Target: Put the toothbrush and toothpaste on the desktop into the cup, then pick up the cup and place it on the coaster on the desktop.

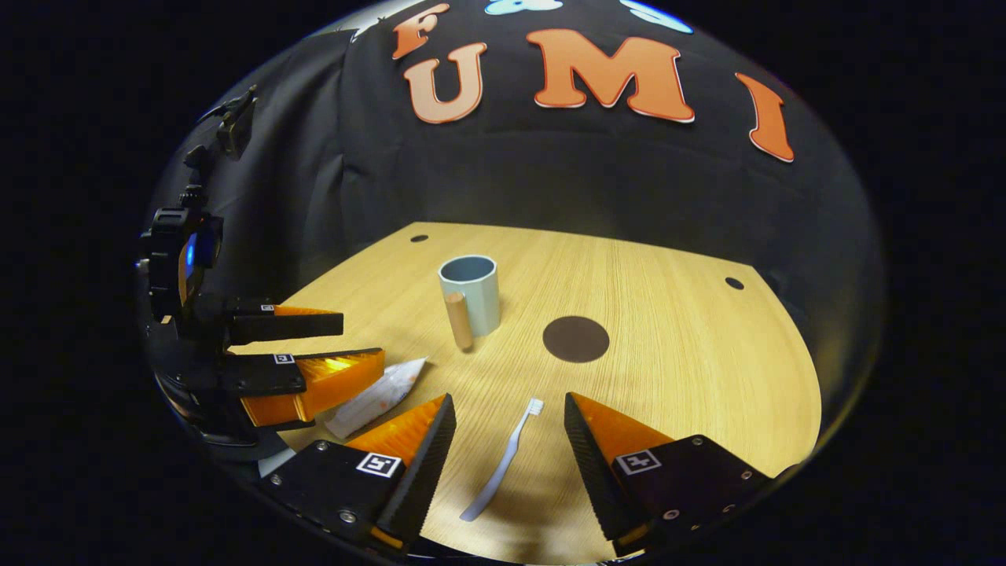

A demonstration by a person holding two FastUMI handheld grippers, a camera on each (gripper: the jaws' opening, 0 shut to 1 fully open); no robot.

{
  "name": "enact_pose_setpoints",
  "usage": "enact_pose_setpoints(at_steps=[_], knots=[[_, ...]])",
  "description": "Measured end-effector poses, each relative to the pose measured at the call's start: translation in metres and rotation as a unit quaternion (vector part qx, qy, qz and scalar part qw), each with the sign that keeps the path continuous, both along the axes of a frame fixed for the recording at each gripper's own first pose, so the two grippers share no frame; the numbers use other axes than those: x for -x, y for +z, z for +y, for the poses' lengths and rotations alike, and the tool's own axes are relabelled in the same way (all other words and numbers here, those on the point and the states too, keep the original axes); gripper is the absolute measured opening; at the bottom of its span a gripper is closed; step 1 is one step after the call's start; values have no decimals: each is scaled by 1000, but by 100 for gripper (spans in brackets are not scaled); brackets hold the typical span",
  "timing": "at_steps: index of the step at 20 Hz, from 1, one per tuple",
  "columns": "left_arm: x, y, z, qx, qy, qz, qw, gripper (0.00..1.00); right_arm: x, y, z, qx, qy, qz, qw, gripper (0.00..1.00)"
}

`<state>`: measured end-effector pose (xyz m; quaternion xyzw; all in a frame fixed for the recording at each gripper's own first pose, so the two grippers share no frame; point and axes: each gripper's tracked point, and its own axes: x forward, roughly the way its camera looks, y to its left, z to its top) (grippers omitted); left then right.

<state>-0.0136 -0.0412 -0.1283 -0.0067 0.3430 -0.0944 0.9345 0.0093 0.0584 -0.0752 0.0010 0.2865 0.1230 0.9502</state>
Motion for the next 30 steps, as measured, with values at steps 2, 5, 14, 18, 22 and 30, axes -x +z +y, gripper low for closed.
enact_pose_setpoints(at_steps=[2,5,14,18,22,30], knots=[[5,-16,-6,21,-5,53,998,96,8,-16,11,-17,18,53,998,81],[16,-41,-7,36,-12,120,992,95,12,-44,18,-23,21,110,993,80],[26,-81,-1,33,-17,230,972,90,11,-81,10,13,0,181,983,71],[22,-87,5,13,-9,248,969,74,15,-98,9,30,-5,214,976,60],[18,-90,13,0,0,259,966,59,13,-98,6,41,-6,212,976,41],[13,-99,19,-18,20,268,963,21,5,-99,7,1,-21,202,979,11]])
